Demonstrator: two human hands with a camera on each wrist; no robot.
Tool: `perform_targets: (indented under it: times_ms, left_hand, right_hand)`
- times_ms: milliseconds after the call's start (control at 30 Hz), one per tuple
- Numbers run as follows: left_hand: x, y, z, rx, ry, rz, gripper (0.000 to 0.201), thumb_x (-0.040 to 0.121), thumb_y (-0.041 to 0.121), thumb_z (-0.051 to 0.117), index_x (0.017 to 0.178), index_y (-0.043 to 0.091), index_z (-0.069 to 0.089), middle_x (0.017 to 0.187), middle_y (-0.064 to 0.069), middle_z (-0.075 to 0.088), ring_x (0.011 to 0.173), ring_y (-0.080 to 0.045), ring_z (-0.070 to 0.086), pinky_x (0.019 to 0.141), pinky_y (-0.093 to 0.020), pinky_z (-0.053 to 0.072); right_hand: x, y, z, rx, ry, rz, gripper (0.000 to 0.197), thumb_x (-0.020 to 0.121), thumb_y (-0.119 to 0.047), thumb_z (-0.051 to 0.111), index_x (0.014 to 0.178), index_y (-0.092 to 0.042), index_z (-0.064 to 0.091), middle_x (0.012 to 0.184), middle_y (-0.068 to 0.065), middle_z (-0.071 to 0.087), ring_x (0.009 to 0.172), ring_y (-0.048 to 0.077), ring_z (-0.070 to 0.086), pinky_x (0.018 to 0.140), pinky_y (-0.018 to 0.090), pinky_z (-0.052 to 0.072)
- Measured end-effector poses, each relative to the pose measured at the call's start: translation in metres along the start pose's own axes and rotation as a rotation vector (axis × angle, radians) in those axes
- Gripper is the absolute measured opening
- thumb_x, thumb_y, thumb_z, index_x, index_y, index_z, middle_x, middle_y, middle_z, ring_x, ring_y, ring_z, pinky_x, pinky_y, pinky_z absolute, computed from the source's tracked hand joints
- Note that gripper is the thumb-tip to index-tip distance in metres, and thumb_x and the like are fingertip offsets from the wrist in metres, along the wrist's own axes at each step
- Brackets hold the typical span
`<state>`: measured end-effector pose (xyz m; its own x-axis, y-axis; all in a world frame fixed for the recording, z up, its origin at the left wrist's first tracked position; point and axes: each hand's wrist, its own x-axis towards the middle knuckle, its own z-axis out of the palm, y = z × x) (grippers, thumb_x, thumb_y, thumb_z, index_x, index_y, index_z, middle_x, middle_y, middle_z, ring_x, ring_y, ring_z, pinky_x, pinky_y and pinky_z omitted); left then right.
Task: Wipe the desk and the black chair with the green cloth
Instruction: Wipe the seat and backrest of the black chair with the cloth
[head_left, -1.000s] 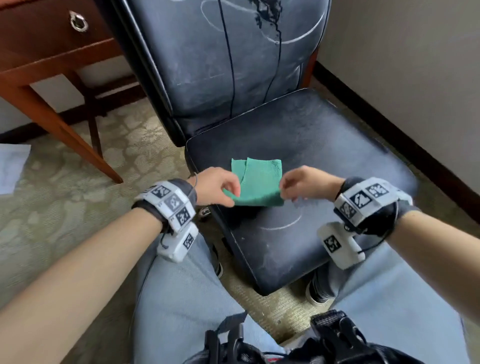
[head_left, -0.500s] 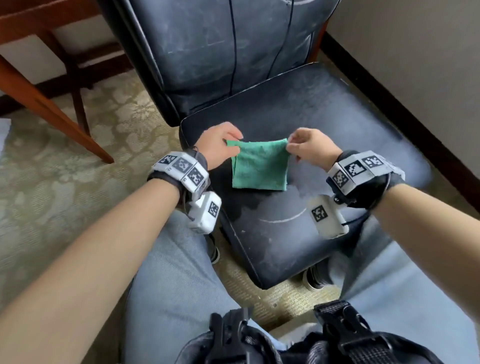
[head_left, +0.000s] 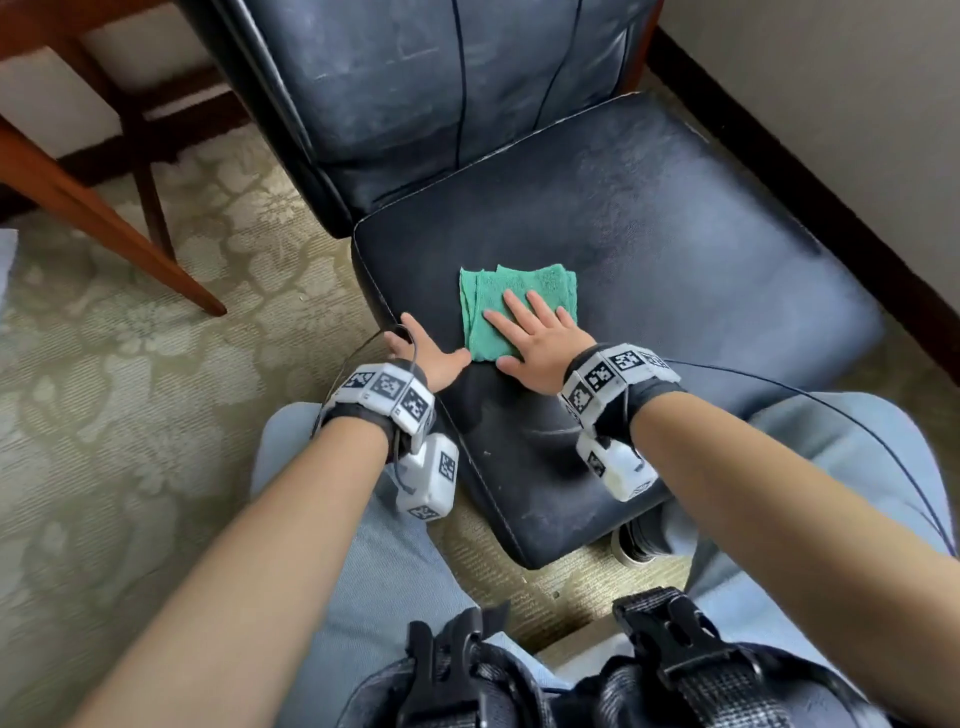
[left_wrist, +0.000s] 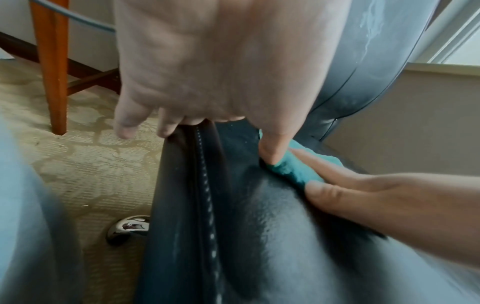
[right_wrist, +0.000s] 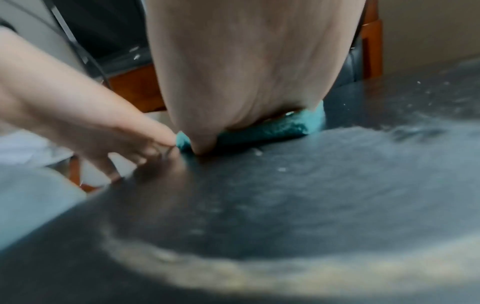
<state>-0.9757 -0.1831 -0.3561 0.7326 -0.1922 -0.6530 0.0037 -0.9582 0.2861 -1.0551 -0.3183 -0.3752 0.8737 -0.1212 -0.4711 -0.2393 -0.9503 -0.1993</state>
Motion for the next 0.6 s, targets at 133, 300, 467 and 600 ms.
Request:
perform_targets:
  times_ms: [133, 300, 467, 600]
  left_hand:
    - [0.006, -0.009, -0.003, 0.005, -0.022, 0.023, 0.087, 0.094, 0.042, 0.048, 0.15, 0.014, -0.012, 0.157, -0.018, -0.012, 0.143, -0.036, 0.014, 0.115, -0.039, 0.017]
    - [0.016, -0.015, -0.016, 0.179, -0.101, 0.024, 0.091, 0.091, 0.037, 0.053, 0.151, 0.016, -0.013, 0.157, -0.018, -0.005, 0.145, -0.034, 0.005, 0.115, -0.045, 0.018]
    - [0.015, -0.019, -0.016, 0.309, -0.122, 0.056, 0.096, 0.09, 0.04, 0.054, 0.149, 0.015, -0.017, 0.157, -0.019, -0.006, 0.143, -0.036, 0.015, 0.113, -0.048, 0.022]
    - [0.016, -0.021, -0.019, 0.227, -0.16, 0.065, 0.094, 0.091, 0.033, 0.055, 0.15, 0.019, -0.016, 0.158, -0.016, -0.009, 0.144, -0.035, 0.012, 0.113, -0.043, 0.024]
  right_hand:
    - [0.01, 0.032, -0.017, 0.006, -0.015, -0.005, 0.054, 0.101, -0.033, 0.027, 0.15, -0.037, 0.004, 0.159, -0.008, -0.008, 0.147, 0.017, -0.006, 0.118, 0.041, 0.004]
    - [0.022, 0.058, -0.028, 0.121, 0.035, 0.198, 0.051, 0.101, -0.034, 0.025, 0.149, -0.039, 0.007, 0.159, -0.005, -0.009, 0.146, 0.021, -0.009, 0.117, 0.043, 0.0]
    - [0.039, 0.034, -0.036, 0.133, 0.014, 0.225, 0.049, 0.101, -0.038, 0.022, 0.149, -0.042, 0.009, 0.159, -0.003, -0.011, 0.145, 0.027, -0.012, 0.116, 0.047, -0.003]
    - [0.054, 0.012, -0.044, 0.099, -0.02, 0.151, 0.048, 0.102, -0.038, 0.02, 0.148, -0.043, 0.01, 0.159, -0.004, -0.01, 0.145, 0.028, -0.012, 0.116, 0.048, -0.003]
